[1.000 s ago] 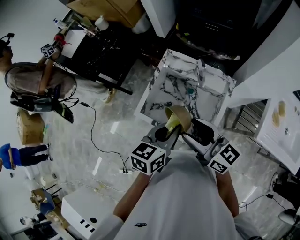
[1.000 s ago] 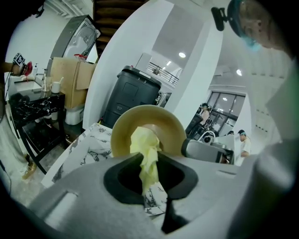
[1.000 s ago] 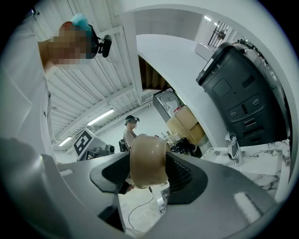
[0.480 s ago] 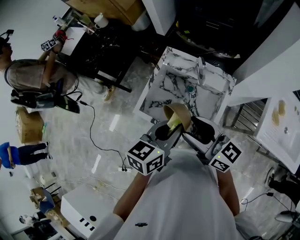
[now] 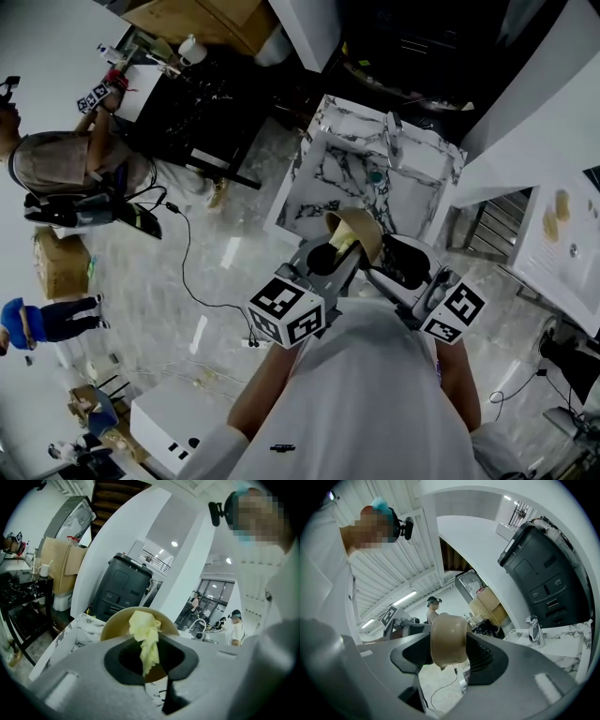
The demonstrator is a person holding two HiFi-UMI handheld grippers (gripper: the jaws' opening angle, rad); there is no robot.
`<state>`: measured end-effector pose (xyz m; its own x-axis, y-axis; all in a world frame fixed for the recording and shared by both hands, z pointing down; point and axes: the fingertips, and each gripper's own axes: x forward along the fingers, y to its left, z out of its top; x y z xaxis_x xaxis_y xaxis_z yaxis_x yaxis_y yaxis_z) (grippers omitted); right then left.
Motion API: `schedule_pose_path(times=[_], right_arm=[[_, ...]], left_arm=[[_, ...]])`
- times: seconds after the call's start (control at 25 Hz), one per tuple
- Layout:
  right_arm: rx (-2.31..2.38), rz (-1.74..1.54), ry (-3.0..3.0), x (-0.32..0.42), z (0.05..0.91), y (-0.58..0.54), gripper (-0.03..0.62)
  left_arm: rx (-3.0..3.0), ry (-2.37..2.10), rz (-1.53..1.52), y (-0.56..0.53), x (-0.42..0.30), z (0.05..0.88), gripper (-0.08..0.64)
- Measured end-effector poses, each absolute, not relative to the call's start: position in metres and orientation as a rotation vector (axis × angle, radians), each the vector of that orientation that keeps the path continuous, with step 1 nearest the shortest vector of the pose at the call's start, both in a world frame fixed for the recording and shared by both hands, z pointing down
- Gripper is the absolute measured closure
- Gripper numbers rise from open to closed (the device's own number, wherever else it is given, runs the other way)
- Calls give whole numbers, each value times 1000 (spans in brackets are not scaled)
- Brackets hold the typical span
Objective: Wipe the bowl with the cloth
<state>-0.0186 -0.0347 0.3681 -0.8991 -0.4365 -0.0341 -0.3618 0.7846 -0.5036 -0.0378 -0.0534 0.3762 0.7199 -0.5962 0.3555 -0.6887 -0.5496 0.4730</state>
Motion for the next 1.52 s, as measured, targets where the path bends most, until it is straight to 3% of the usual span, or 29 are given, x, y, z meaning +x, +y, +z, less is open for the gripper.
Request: schedule_pose_path(times=[0.56,1.52], right_arm=[[-562,-771,2803,-26,362,-31,344],[-560,-754,2790,-18,361,-31,344]], left_arm=[[2245,-1136,297,-57,-67,396,499],[2323,-1023,200,-52,-41,366,499]])
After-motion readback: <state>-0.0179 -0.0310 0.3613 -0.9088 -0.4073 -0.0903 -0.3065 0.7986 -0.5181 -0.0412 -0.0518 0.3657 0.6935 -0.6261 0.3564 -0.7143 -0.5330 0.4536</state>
